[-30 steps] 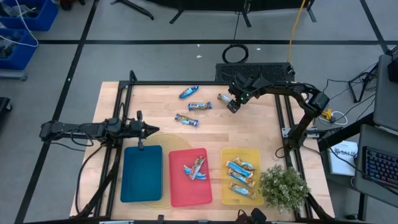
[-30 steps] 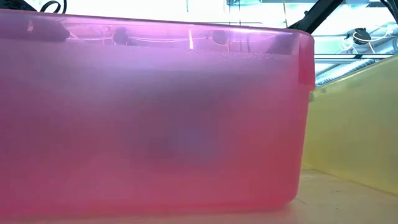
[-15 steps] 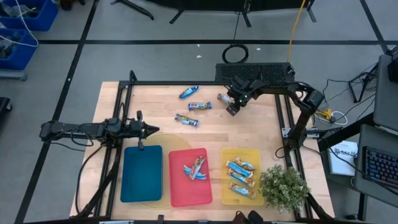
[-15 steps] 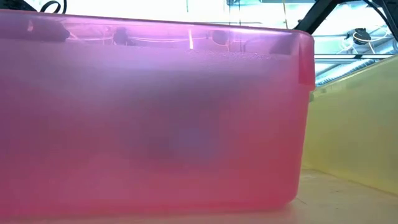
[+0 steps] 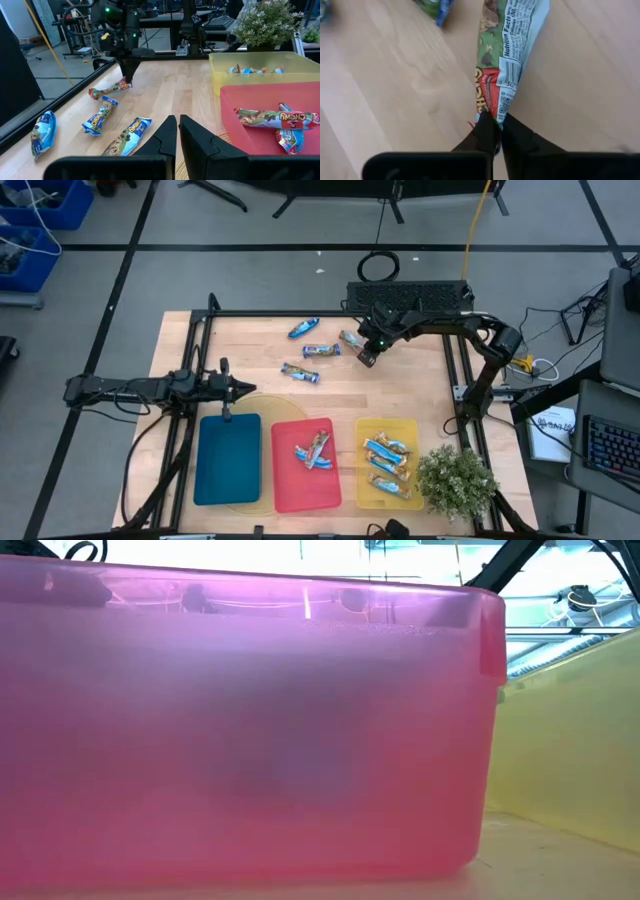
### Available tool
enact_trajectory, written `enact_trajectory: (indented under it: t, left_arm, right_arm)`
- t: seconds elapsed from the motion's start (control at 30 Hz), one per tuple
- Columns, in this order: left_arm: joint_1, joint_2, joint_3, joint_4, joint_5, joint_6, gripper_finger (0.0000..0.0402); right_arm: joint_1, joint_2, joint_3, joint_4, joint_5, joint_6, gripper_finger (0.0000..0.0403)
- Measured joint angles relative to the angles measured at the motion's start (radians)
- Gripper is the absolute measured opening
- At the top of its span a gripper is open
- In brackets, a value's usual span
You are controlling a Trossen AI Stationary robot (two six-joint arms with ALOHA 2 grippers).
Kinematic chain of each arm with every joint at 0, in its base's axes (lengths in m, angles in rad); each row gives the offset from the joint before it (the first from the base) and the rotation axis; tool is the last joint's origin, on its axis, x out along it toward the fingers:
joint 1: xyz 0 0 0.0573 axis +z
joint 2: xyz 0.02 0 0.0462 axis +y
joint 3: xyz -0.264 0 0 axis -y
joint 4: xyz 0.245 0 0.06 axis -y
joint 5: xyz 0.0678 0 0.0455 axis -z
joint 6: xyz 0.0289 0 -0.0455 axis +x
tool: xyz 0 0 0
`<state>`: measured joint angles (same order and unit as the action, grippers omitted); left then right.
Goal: Pick and place Granola Bars by type
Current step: Put the green granola bar into the pink bin
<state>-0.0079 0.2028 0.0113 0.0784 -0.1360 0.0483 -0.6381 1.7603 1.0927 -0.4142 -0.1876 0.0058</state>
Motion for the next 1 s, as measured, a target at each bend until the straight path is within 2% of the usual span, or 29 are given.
enact_trajectory:
  t: [0.13,0.27,0.4,0.53,0.8,1.0]
  left_arm:
    - [0.0,0.0,0.0,0.0,0.0,0.0,0.0031]
    - [0.0,0.0,0.0,0.0,0.0,0.0,0.0031]
    - [0.0,0.0,0.0,0.0,0.0,0.0,0.0031]
    - [0.0,0.0,0.0,0.0,0.0,0.0,0.0031]
    - [0.0,0.0,0.0,0.0,-0.002,0.0,0.0031]
    - [0.0,0.0,0.0,0.0,-0.002,0.0,0.0031]
  right_arm:
    - [0.041,-0.034,0.0,0.017,0.0,0.008,0.0005]
    - [0.13,-0.111,0.0,0.021,-0.003,0.018,0.0003]
    - [0.28,-0.214,0.0,0.026,-0.074,0.035,0.0002]
    - [0.477,-0.274,0.004,0.042,-0.08,0.085,0.0001]
    - [0.824,-0.205,0.064,0.044,-0.082,0.251,0.0]
    - [0.945,-0.085,0.146,0.071,-0.126,0.383,0.0]
